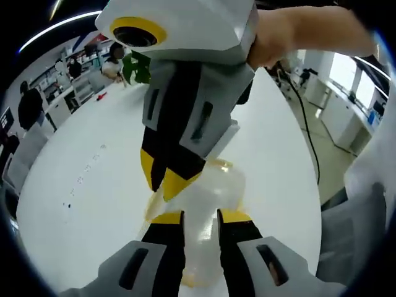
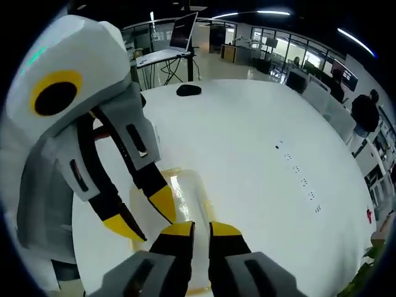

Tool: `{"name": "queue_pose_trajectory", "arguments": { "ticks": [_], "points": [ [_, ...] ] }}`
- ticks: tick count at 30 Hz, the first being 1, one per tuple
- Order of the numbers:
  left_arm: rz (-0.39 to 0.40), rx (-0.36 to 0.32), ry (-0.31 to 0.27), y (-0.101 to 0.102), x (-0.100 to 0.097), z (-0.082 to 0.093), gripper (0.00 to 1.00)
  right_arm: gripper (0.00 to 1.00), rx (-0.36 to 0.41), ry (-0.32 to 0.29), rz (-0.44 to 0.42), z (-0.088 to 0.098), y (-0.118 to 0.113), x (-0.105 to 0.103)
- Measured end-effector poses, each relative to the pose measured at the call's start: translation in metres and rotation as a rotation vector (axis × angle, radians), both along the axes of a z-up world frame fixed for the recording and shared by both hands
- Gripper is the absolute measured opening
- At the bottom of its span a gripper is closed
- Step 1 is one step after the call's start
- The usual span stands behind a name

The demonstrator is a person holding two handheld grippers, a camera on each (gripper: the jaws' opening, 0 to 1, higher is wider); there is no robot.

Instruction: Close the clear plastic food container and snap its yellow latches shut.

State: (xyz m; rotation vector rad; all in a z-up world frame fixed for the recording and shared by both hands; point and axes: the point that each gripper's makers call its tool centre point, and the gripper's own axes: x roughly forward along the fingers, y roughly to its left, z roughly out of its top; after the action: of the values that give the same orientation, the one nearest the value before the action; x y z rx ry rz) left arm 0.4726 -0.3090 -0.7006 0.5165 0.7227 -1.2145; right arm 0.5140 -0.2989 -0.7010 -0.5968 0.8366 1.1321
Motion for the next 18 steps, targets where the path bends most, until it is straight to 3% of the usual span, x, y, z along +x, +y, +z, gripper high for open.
{"name": "queue_pose_trajectory", "arguments": {
  "ticks": [14,18],
  "points": [
    [-0.005,-0.001,0.009,-0.0016,-0.0062,-0.0026,0.18,0.05,0.019,-0.007,-0.004,0.0062,0.0027,0.0039],
    [-0.009,0.008,0.011,-0.0007,-0.0071,-0.0056,0.18,0.07,-0.009,-0.018,0.007,0.0017,-0.0007,0.0050]
  ]
}}
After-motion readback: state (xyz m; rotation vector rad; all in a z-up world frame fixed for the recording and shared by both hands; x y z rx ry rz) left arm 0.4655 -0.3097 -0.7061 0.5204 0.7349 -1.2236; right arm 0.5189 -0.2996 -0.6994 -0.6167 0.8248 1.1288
